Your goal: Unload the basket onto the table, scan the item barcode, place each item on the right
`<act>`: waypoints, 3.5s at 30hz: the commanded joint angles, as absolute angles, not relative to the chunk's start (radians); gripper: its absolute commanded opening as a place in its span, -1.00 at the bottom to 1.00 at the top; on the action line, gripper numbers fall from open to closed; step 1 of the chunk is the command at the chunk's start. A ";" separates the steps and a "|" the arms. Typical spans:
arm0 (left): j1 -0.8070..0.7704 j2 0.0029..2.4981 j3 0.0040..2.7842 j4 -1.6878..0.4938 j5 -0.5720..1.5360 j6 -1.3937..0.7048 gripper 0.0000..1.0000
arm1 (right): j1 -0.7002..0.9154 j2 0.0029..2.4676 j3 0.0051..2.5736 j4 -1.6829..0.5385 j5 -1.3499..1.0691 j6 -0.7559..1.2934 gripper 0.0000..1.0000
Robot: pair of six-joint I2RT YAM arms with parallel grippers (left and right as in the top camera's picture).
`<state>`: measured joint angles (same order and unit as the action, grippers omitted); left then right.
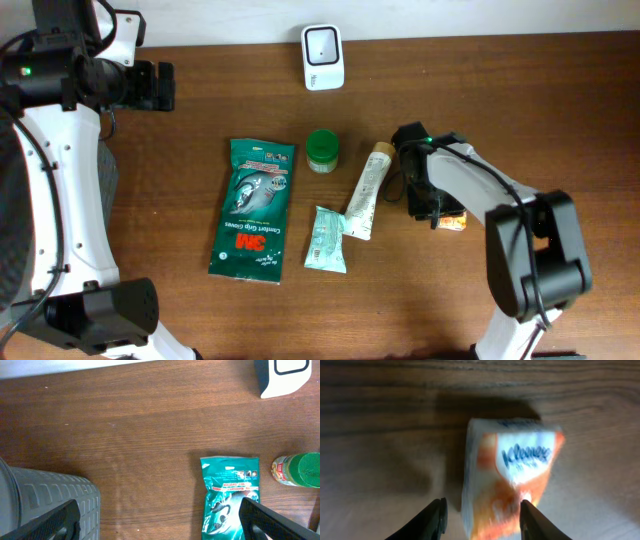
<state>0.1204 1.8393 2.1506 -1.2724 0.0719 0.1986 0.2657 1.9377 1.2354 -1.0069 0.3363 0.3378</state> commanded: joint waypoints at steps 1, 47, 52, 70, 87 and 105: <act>0.128 1.833 2.154 -1.271 0.083 0.215 0.98 | 0.268 1.995 1.226 -1.002 0.397 0.348 -0.74; 0.128 1.833 2.154 -1.274 0.083 0.215 0.98 | -0.099 1.737 1.037 -0.765 -0.388 0.188 0.15; 0.128 1.833 2.154 -1.274 0.083 0.215 0.99 | -0.091 1.845 1.037 -0.686 -0.356 0.201 -0.07; 0.128 1.833 2.154 -1.274 0.083 0.215 0.99 | -0.091 1.855 1.054 -0.762 -0.310 0.219 -0.42; 0.128 1.833 2.154 -1.274 0.083 0.215 0.98 | -0.094 1.699 1.426 -1.180 -1.553 -0.297 -0.92; 0.128 1.833 2.154 -1.274 0.083 0.215 0.98 | 0.376 2.322 2.551 -1.018 0.306 -0.008 -0.92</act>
<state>0.1204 1.8393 2.1506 -1.2758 0.0719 0.1989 0.3153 2.2379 2.5259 -1.1606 -0.0101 0.0895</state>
